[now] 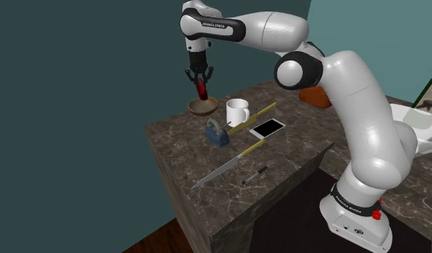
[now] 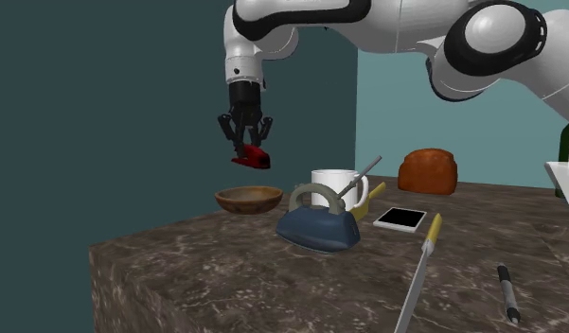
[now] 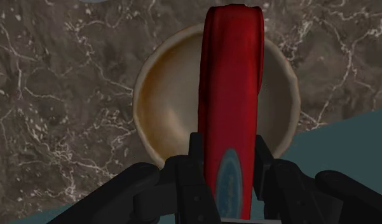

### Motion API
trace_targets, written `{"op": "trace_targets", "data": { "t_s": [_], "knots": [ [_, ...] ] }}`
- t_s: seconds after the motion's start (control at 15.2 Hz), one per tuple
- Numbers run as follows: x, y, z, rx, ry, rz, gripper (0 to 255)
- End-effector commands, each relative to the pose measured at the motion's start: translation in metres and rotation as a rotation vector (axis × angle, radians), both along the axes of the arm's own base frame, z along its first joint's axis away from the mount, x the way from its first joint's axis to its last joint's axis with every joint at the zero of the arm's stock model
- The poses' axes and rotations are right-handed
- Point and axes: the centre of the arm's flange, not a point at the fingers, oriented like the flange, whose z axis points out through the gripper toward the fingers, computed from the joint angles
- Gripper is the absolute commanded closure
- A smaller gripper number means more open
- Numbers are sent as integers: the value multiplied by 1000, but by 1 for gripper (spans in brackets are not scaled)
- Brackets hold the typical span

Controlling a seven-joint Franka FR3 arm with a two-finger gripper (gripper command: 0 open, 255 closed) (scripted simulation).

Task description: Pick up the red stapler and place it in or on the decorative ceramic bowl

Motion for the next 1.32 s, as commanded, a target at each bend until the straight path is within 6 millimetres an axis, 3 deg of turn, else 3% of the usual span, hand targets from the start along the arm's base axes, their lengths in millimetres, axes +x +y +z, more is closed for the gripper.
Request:
{"op": "trace_targets", "data": {
  "t_s": [0.0, 0.66, 1.19, 1.25],
  "knots": [
    [1, 0, -10, 0, -1, 0, 255],
    [1, 0, -65, 0, -1, 0, 255],
    [1, 0, -65, 0, -1, 0, 255],
    [1, 0, -66, 0, -1, 0, 0]
  ]
}}
